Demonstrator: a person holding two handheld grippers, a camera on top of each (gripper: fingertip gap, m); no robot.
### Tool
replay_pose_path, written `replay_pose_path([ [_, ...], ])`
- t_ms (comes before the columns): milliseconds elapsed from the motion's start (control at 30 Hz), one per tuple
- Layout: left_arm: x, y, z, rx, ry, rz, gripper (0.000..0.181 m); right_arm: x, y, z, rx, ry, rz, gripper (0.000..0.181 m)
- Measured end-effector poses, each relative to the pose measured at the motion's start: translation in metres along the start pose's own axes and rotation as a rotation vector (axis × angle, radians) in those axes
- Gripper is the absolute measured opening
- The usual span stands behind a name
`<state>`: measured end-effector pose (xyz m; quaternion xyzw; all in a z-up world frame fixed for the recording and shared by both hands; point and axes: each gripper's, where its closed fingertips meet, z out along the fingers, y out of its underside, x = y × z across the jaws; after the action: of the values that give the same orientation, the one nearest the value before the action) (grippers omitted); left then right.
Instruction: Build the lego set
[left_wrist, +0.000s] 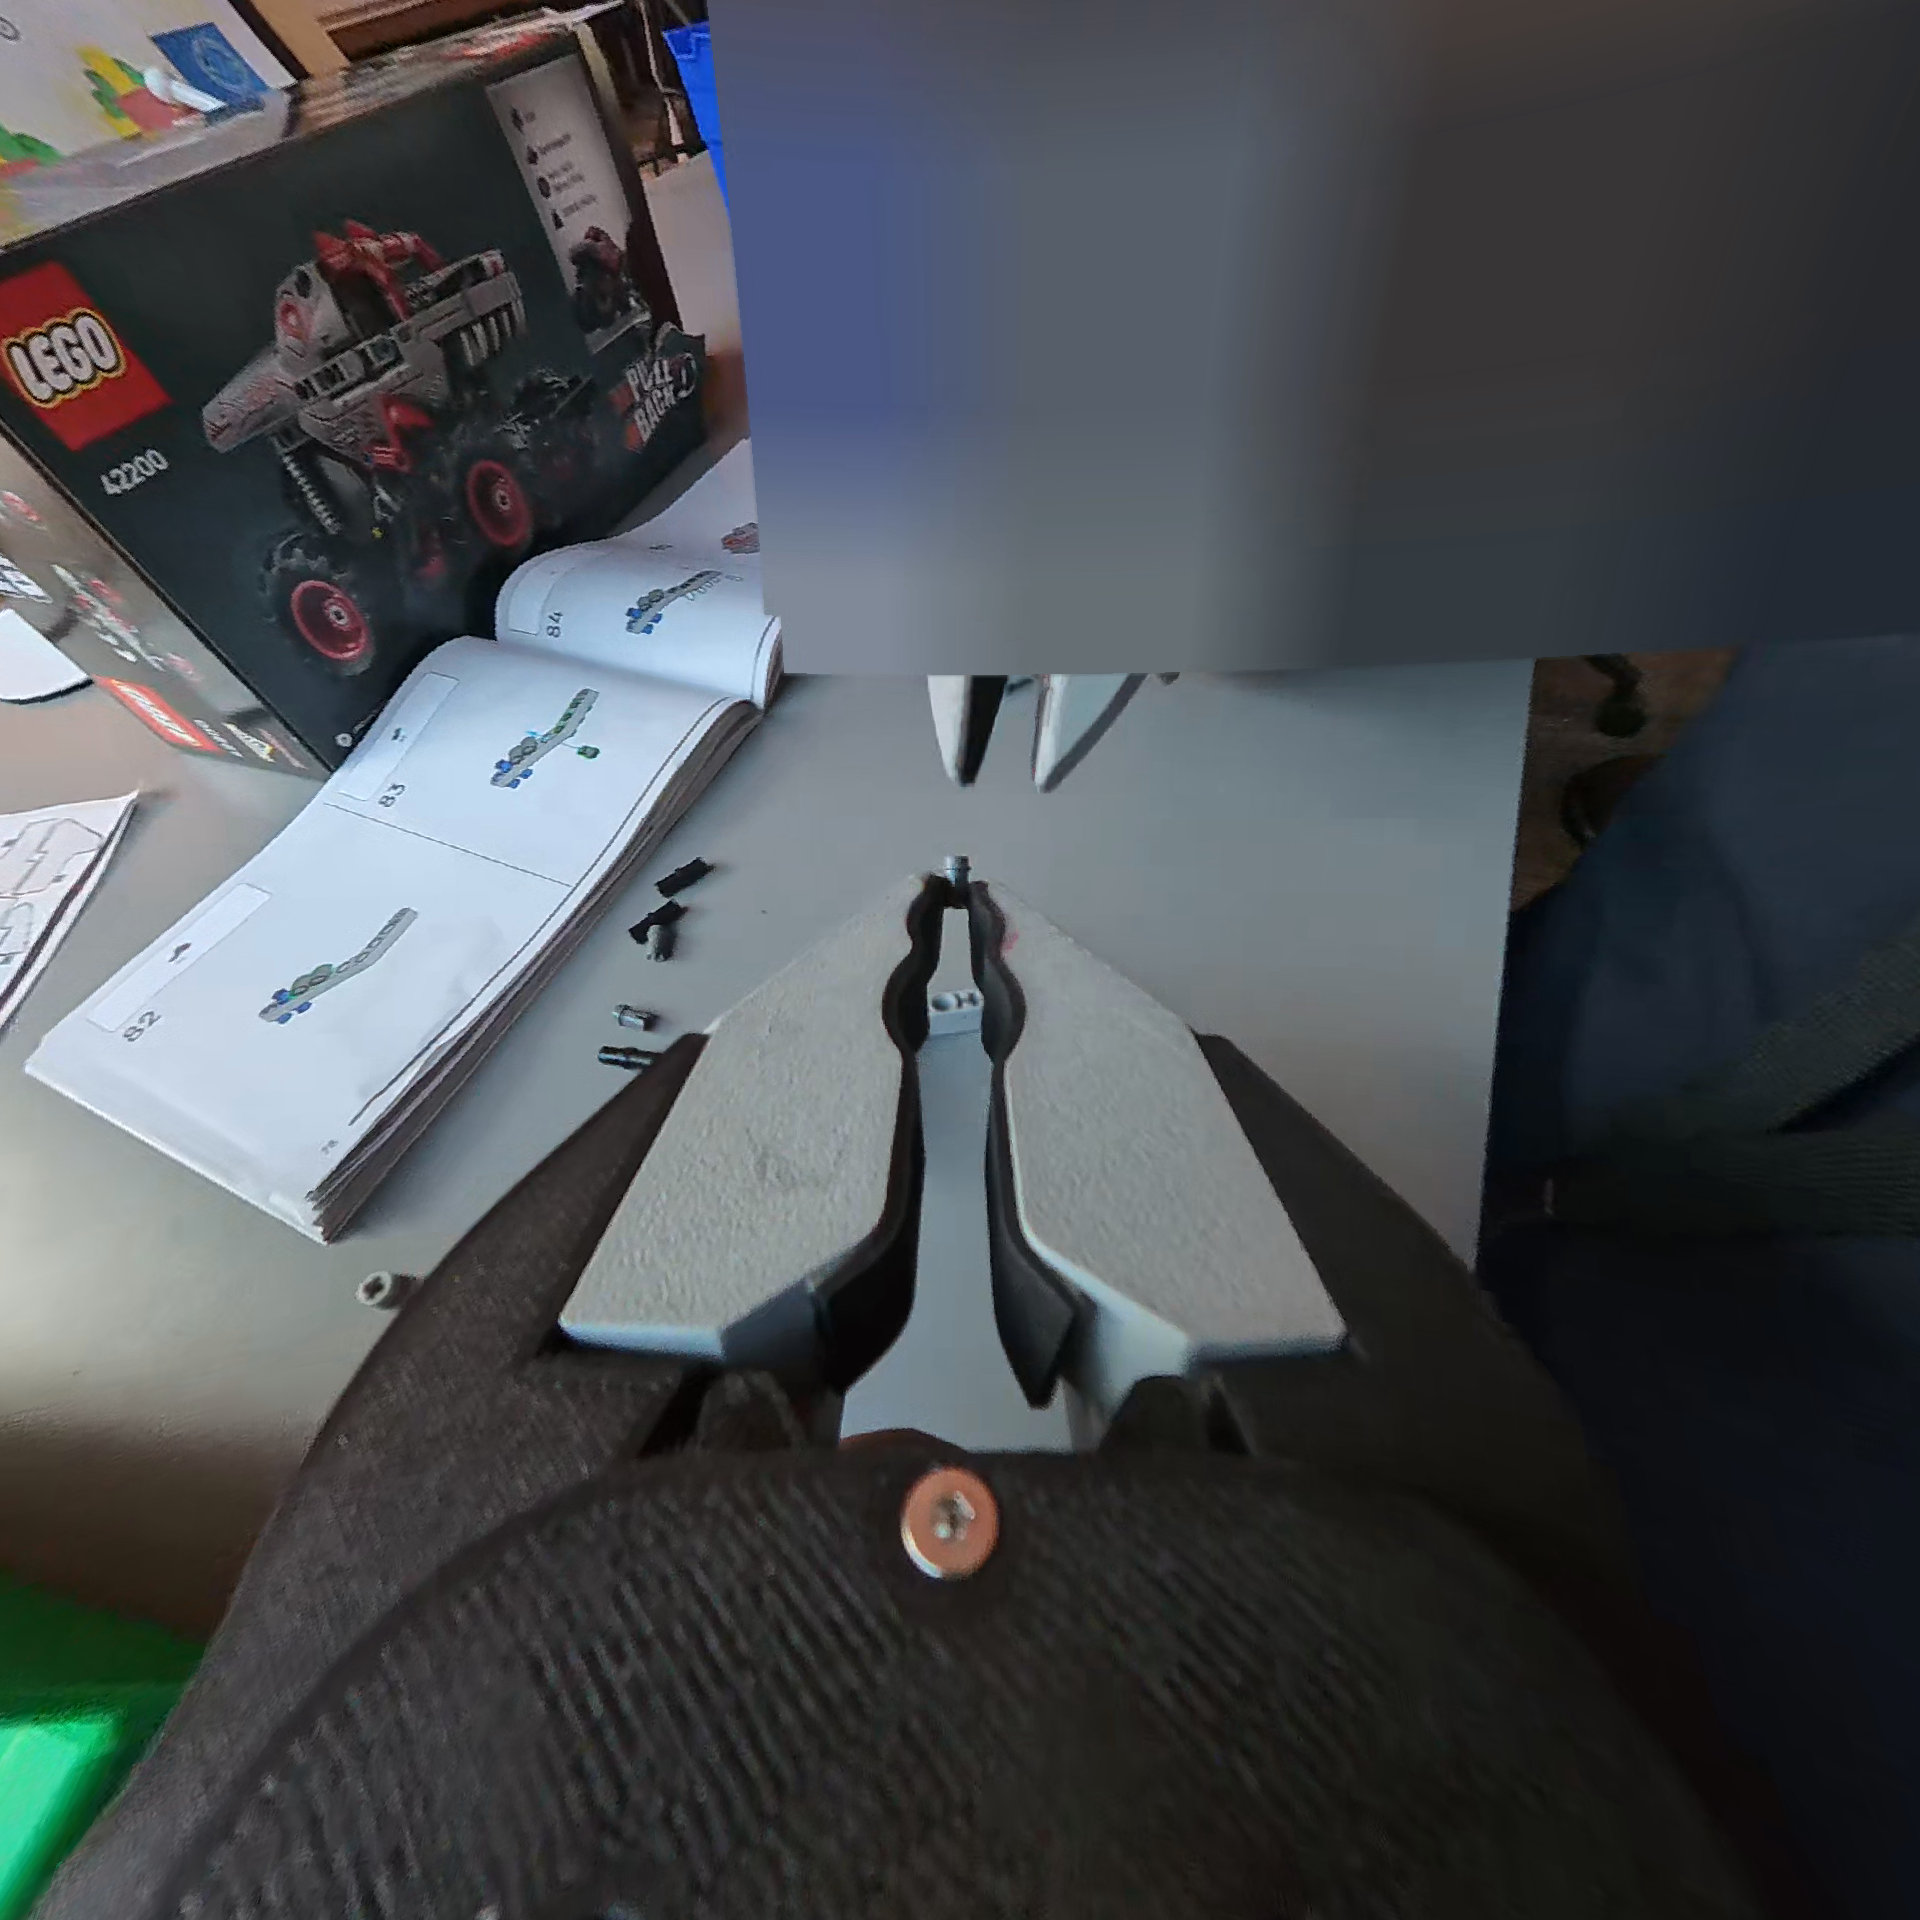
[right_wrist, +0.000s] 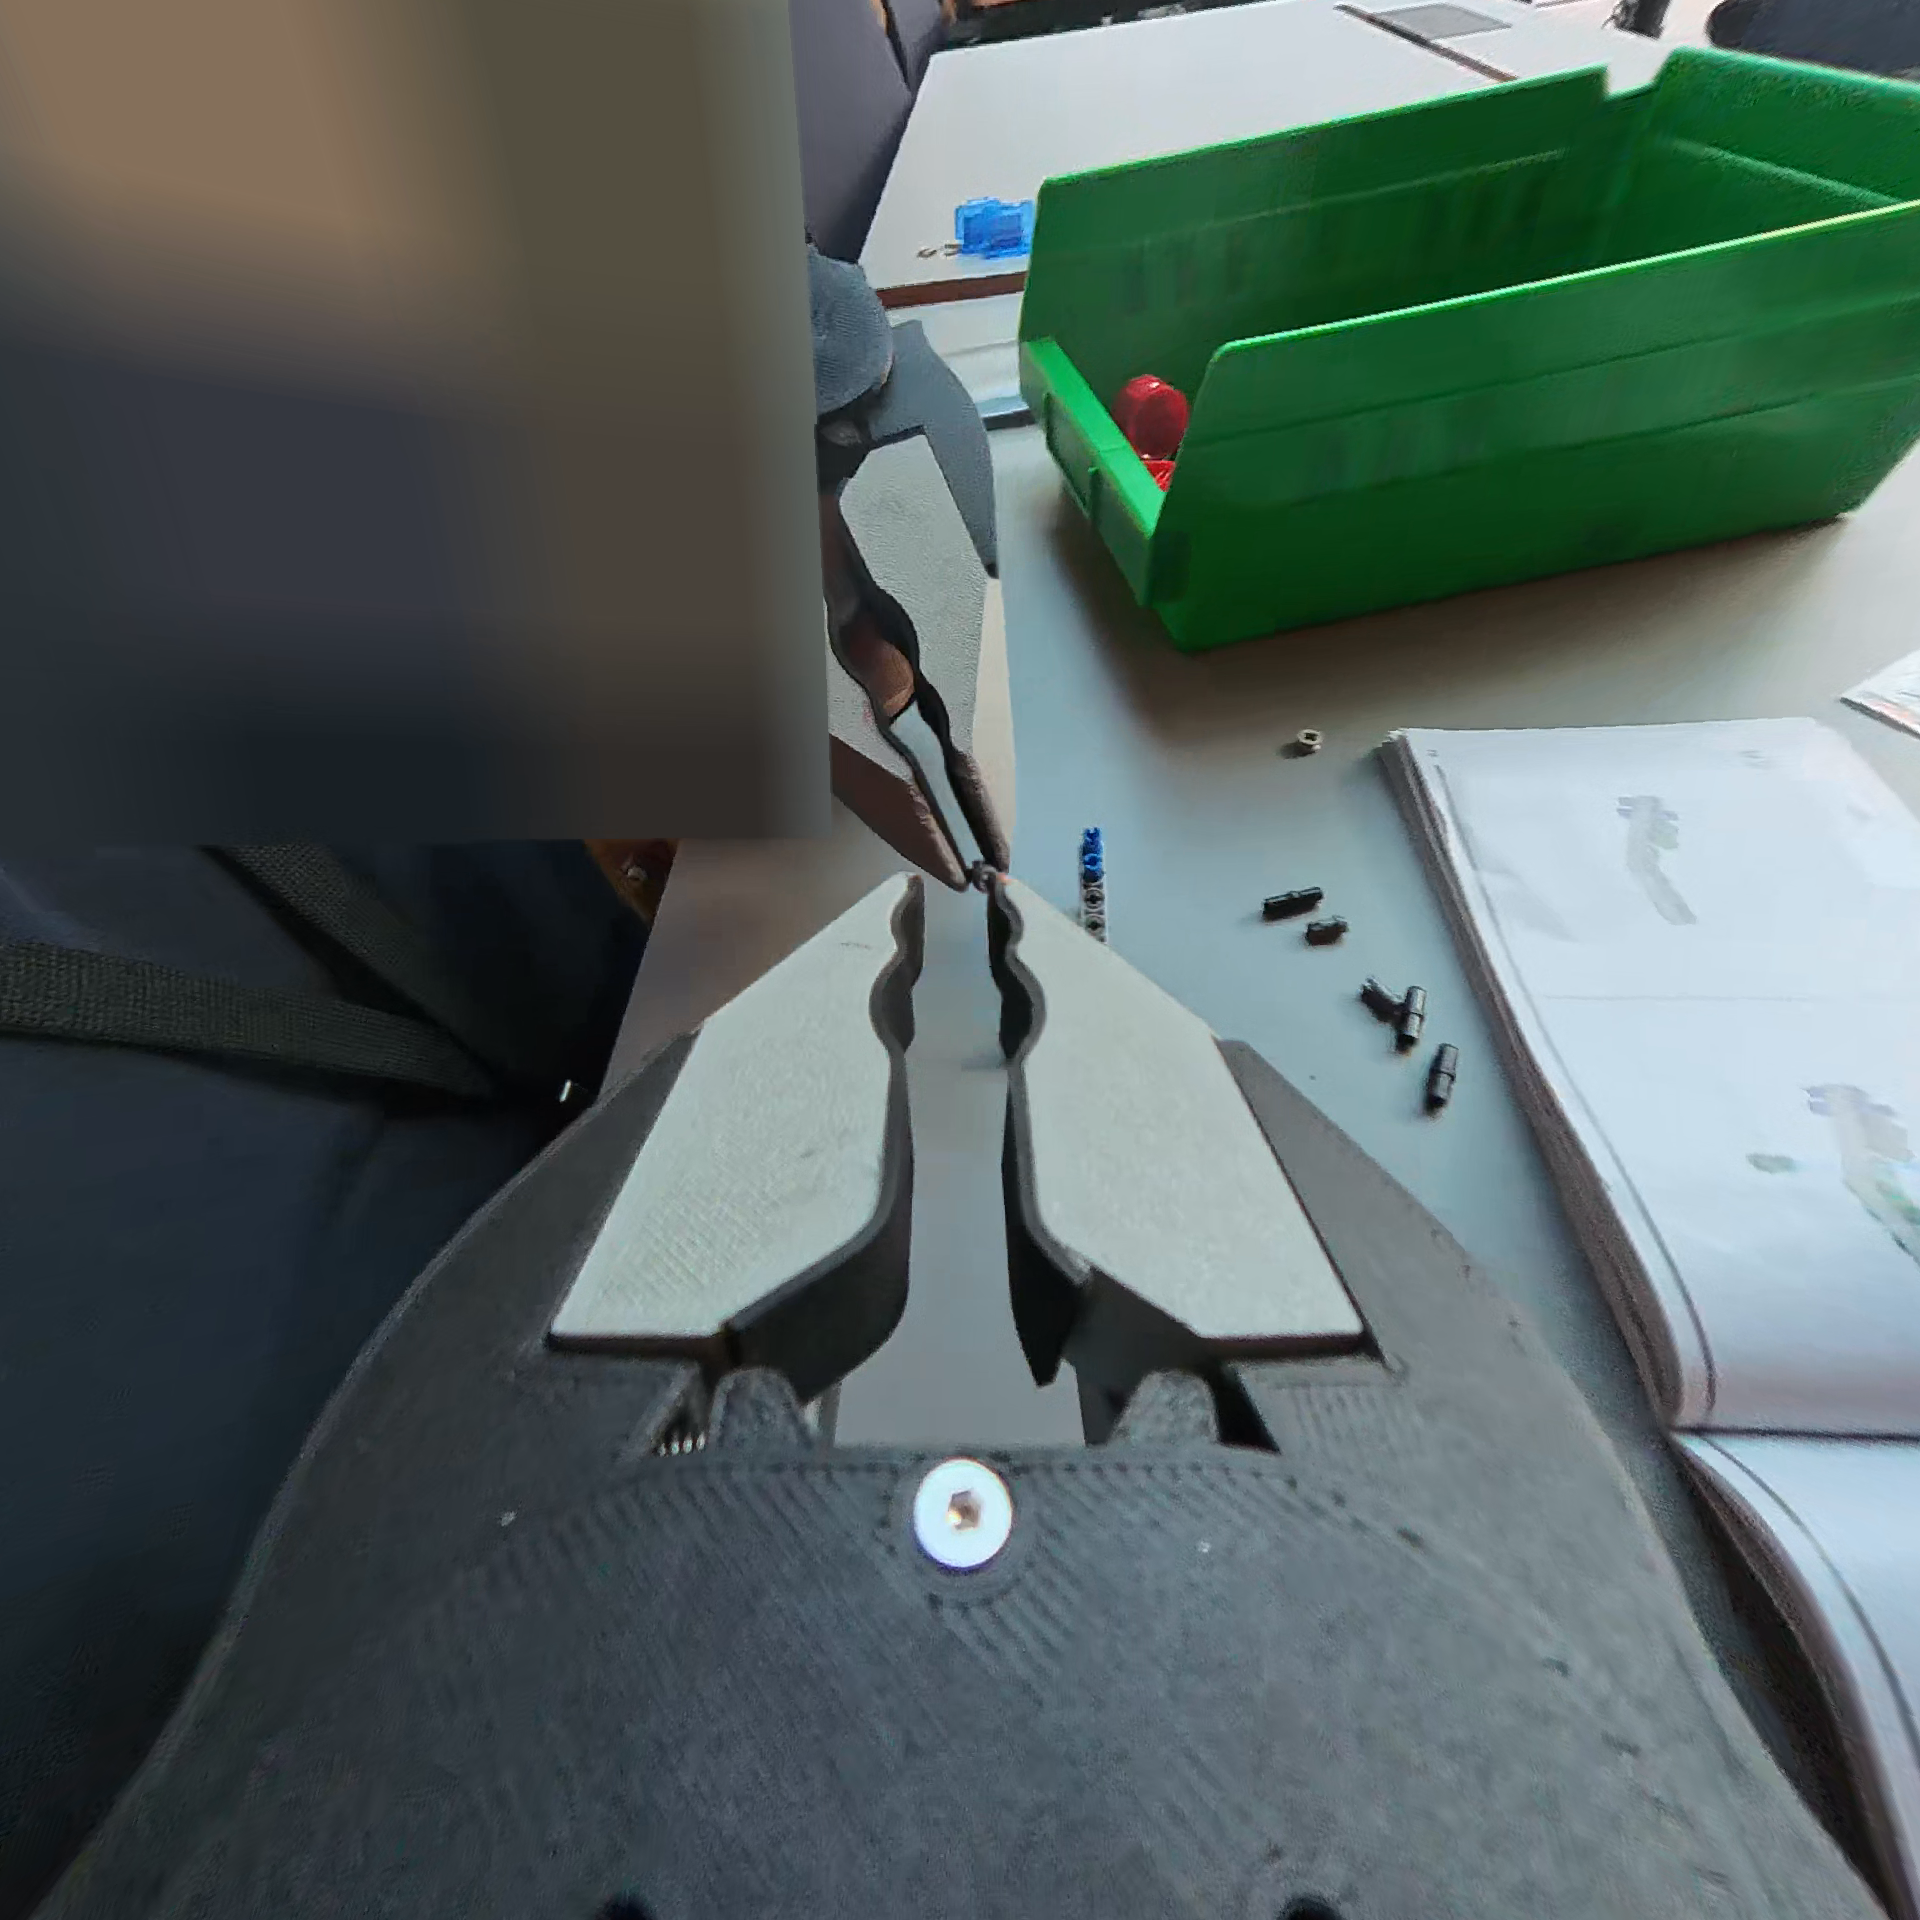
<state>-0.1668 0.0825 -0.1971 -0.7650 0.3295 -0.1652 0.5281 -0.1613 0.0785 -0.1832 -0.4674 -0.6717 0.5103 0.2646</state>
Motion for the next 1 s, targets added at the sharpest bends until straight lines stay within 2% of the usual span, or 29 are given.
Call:
replay_pose_path([
  [200, 0.019, 0.01, -0.001, -0.031, 0.066, 0.017, 0.002, -0.008, 0.01, 0.014, -0.064, 0.007, -0.068, 0.004],
  [1000, 0.012, 0.002, -0.001, 0.028, 0.056, -0.026, 0.001, -0.003, 0.017, 0.013, -0.082, 0.024, -0.065, 0.0],
])
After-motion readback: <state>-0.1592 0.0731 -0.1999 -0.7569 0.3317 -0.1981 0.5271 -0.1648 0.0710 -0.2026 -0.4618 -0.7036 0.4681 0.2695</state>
